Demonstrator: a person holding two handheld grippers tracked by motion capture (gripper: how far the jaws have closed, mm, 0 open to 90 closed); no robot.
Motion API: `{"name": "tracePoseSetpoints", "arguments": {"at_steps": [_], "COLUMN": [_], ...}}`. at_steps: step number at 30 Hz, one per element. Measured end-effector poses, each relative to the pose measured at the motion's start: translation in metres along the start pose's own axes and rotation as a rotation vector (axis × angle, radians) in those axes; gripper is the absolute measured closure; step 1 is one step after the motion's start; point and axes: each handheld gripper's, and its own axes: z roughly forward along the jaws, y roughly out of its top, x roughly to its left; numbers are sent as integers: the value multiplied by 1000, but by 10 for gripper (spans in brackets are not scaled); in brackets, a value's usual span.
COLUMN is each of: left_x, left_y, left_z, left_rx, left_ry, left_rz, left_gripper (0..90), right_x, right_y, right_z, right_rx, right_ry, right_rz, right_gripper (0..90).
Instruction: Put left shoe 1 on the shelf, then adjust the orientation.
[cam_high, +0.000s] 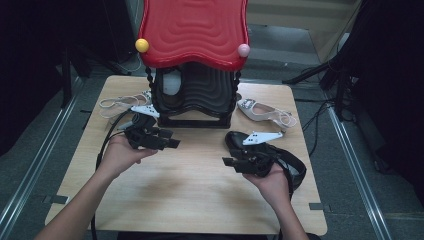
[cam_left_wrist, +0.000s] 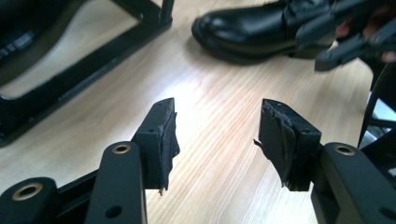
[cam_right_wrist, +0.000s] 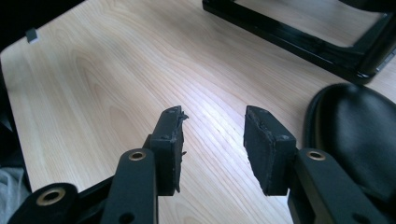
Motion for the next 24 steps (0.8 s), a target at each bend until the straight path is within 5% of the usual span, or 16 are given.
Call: {"name": "tracePoseSetpoints", "arguments": {"at_steps": [13, 24], "left_x": [2, 3], "left_y": [-23, -25], "left_z": [19, 31], "left_rx": [12, 15], "left_ry": [-17, -30], "left_rz": [-12, 6], "left_gripper": [470, 477], "right_x": [-17, -29], "right_y": [-11, -25], "right_z": [-20, -37], "right_rx": [0, 8], "right_ry": [-37, -76], "right_rz": [45, 80], "right_gripper": [579, 580]}}
